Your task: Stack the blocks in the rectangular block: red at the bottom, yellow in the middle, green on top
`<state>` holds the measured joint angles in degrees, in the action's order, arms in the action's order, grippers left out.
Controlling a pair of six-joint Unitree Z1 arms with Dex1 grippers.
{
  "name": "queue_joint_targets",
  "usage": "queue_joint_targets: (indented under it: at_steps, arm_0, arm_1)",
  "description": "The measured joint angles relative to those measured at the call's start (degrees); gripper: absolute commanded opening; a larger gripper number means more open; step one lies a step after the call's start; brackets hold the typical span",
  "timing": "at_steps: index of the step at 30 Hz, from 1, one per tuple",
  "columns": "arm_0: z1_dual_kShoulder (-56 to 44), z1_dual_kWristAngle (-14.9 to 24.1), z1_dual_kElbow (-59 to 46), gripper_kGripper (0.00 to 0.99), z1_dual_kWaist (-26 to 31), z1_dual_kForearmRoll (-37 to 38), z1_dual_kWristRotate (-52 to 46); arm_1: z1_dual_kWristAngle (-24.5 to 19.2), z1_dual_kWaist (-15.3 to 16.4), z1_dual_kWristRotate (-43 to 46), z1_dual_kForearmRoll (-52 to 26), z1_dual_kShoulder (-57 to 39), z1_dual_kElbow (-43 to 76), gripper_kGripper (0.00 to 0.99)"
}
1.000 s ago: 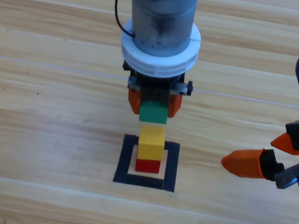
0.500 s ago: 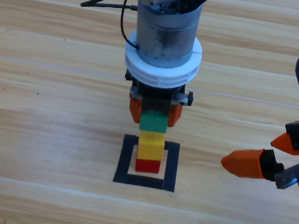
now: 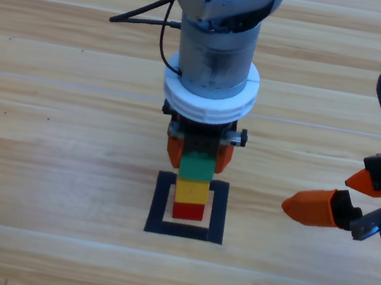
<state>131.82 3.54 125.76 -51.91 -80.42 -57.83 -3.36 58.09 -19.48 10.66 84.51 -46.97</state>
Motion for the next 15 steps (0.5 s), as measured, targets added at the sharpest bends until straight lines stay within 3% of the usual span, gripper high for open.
queue_joint_targets:
  at_steps: [15]
  arm_0:
    - [0.4, -0.6, 0.2, 0.114, 0.0, 0.0, -1.0]
  arm_1:
    - [0.0, 0.0, 0.0, 0.0, 0.0, 0.0, 0.990]
